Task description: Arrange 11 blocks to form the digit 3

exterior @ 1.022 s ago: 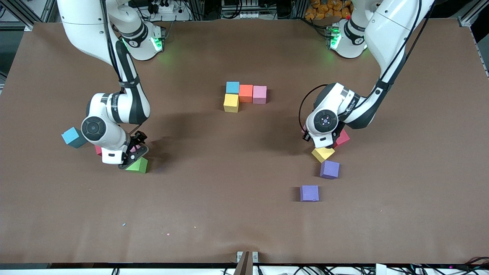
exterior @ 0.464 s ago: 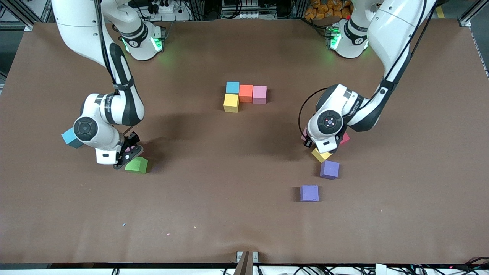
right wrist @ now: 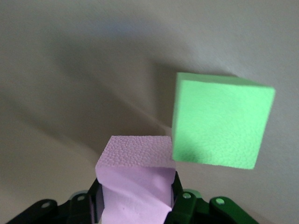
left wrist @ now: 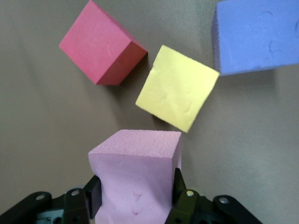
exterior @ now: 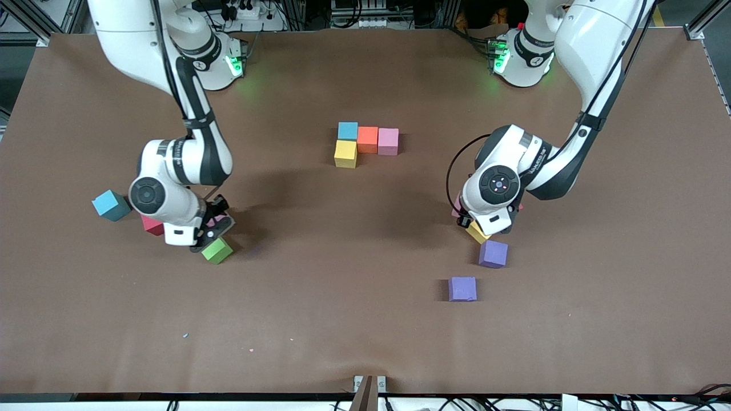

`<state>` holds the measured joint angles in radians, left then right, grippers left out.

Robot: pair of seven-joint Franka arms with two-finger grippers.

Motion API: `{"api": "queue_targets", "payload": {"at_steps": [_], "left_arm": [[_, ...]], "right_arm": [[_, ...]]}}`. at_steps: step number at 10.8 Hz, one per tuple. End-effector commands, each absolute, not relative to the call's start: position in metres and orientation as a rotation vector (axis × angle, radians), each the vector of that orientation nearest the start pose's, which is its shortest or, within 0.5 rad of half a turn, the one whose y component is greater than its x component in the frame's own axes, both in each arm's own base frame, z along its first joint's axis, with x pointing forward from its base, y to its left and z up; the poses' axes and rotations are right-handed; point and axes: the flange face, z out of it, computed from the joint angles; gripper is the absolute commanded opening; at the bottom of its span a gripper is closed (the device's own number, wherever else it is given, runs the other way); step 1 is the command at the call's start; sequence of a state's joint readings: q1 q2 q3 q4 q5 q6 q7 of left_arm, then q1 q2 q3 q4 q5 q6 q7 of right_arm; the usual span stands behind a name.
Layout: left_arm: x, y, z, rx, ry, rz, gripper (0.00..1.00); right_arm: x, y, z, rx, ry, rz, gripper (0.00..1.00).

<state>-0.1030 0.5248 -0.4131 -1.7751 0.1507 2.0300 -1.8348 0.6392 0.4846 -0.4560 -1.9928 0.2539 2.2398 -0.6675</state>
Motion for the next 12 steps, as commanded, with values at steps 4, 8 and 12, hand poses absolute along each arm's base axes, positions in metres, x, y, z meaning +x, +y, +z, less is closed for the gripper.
{"api": "queue_targets", "payload": {"at_steps": [4,8,12], "left_arm": [[0.553,-0.332,0.294,-2.309,-1.864,0.386,0.00],[0.549,-0.348,0.285,-2.332,-1.825,0.376,0.00],[0.549,-0.348,0.283,-2.340,-1.812,0.375,0.00]], "right_arm": [[0.550,0.228,0.247,-2.963,-0.665,0.231,0.06],[0.521,0.316,0.254,-3.060,-0.298,0.207,0.06],[0.483,0.401,0.247,-3.115,0.004,0.156,0.03]]}}
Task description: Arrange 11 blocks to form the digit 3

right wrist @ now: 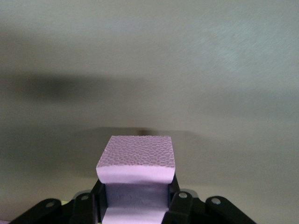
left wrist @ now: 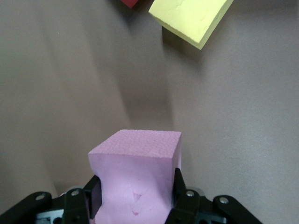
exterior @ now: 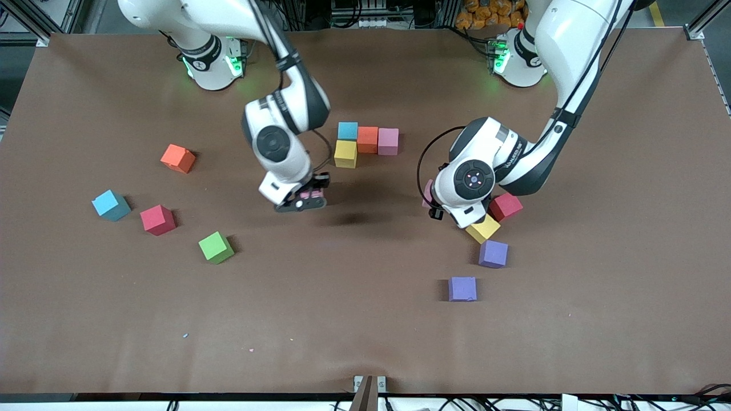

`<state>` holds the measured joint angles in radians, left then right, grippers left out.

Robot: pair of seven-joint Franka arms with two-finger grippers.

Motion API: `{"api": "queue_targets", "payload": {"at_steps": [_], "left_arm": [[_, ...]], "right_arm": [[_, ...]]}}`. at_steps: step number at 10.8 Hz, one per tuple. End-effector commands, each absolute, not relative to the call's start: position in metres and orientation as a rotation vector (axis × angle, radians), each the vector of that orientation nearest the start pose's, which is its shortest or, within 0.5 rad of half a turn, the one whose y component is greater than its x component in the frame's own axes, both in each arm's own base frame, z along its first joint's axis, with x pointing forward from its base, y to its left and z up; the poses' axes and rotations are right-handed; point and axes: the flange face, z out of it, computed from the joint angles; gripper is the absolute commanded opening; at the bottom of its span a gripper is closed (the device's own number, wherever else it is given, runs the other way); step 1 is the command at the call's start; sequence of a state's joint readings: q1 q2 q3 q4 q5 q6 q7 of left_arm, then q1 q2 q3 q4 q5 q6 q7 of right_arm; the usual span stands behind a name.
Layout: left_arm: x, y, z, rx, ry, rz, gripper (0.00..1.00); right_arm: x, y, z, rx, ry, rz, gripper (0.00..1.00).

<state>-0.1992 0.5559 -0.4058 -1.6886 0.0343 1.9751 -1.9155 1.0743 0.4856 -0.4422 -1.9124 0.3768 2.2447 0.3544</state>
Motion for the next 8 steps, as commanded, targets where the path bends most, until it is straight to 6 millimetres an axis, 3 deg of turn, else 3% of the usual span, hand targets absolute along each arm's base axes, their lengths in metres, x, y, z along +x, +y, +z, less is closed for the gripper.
{"api": "queue_targets", "payload": {"at_steps": [1,3,8], "left_arm": [[0.549,-0.349,0.283,-2.343,-1.809,0.375,0.00],[0.550,-0.348,0.283,-2.343,-1.810,0.376,0.00],[0.551,-0.348,0.283,-2.346,-1.808,0.369,0.00]], "right_arm": [[0.480,0.412,0.242,-3.122,0.035,0.149,0.03],[0.474,0.429,0.238,-3.089,0.082,0.158,0.02],[0.458,0.441,0.222,-3.052,0.129,0.232,0.03]]}}
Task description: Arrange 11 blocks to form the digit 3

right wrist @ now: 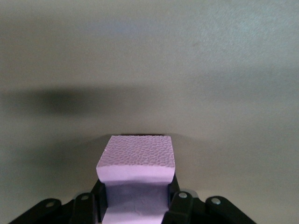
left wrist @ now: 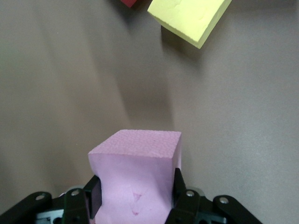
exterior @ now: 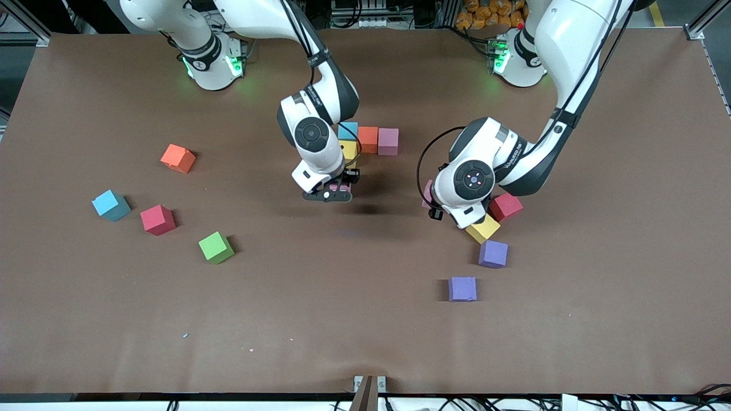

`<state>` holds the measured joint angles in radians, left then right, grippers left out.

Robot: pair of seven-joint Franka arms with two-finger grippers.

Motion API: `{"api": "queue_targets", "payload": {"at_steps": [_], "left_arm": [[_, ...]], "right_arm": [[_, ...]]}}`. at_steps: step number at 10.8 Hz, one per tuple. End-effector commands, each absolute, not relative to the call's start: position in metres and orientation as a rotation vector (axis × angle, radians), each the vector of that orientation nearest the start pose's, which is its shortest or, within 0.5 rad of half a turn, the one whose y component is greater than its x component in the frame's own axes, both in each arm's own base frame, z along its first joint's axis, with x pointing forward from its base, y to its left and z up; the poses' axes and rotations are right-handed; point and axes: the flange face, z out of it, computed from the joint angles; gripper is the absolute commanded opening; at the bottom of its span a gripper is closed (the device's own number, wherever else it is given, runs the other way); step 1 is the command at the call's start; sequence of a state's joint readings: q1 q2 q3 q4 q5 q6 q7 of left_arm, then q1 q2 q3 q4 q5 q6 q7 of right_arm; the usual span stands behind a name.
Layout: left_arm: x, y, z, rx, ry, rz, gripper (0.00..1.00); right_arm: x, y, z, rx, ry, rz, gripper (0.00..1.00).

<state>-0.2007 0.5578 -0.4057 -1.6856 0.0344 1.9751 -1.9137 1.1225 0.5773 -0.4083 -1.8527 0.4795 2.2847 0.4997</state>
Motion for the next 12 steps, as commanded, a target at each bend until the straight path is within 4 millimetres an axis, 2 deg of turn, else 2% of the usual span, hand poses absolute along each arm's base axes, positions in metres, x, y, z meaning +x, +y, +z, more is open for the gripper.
{"api": "queue_targets", "payload": {"at_steps": [1,8,10,11,12], "left_arm": [[0.551,-0.347,0.283,-2.344,-1.811,0.369,0.00],[0.551,-0.348,0.283,-2.345,-1.809,0.369,0.00],[0.551,-0.348,0.283,-2.347,-1.807,0.367,0.00],[0.552,-0.348,0.283,-2.346,-1.811,0.368,0.00],[0.552,-0.347,0.283,-2.340,-1.817,0.368,0.00]], "right_arm": [[0.453,0.445,0.221,-3.051,0.128,0.258,0.03],[0.440,0.449,0.216,-3.070,0.110,0.319,0.05],[0.439,0.450,0.217,-3.069,0.109,0.318,0.09],[0.439,0.450,0.216,-3.070,0.113,0.320,0.31],[0.440,0.449,0.217,-3.070,0.108,0.316,0.99]]}}
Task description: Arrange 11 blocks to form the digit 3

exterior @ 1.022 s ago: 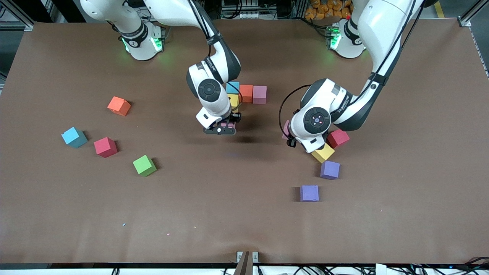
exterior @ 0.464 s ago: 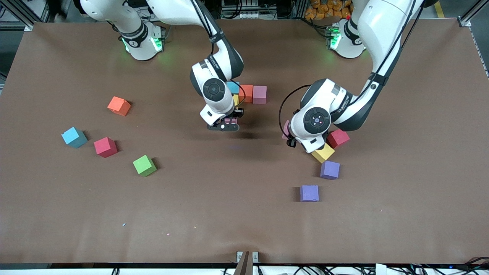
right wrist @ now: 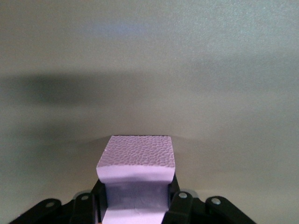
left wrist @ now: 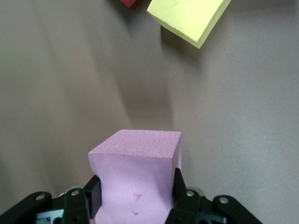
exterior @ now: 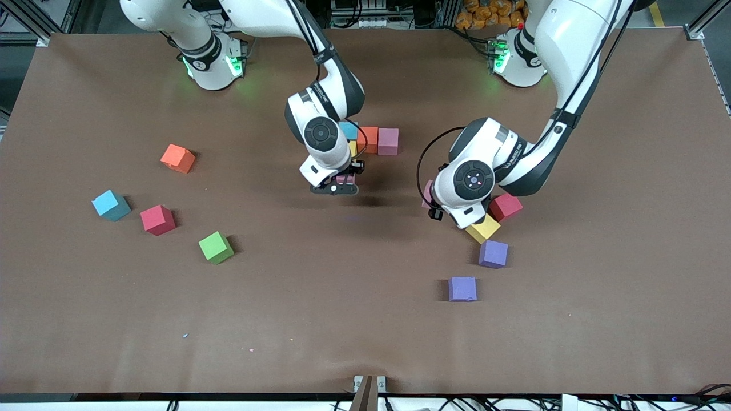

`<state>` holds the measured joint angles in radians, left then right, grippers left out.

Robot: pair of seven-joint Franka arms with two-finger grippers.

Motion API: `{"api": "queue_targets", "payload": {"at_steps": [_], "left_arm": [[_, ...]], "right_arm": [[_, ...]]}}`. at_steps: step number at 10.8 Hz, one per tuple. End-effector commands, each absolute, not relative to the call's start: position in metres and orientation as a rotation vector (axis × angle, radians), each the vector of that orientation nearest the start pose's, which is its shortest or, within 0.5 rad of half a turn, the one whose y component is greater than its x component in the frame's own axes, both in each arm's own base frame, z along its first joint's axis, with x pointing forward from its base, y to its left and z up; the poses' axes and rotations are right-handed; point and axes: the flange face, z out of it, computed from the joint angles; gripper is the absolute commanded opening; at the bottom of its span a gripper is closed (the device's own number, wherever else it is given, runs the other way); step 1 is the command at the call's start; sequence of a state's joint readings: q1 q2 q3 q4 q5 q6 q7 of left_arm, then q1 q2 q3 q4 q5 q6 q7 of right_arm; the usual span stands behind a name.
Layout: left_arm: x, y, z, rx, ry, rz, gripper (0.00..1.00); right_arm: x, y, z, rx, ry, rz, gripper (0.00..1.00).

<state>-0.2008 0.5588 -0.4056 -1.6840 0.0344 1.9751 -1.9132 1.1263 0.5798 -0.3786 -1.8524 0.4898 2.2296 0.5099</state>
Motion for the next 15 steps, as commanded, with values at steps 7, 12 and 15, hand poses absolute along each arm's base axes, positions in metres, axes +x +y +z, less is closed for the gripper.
{"api": "queue_targets", "payload": {"at_steps": [7,12,15], "left_arm": [[0.545,-0.364,0.256,-2.190,-1.967,0.390,0.00],[0.503,-0.432,0.237,-2.089,-2.088,0.354,0.00],[0.472,-0.470,0.225,-2.040,-2.144,0.286,0.00]], "right_arm": [[0.483,0.411,0.281,-3.022,0.167,0.234,1.00],[0.544,0.273,0.326,-3.078,-0.007,0.378,1.00],[0.565,0.257,0.380,-3.205,-0.149,0.304,1.00]]}}
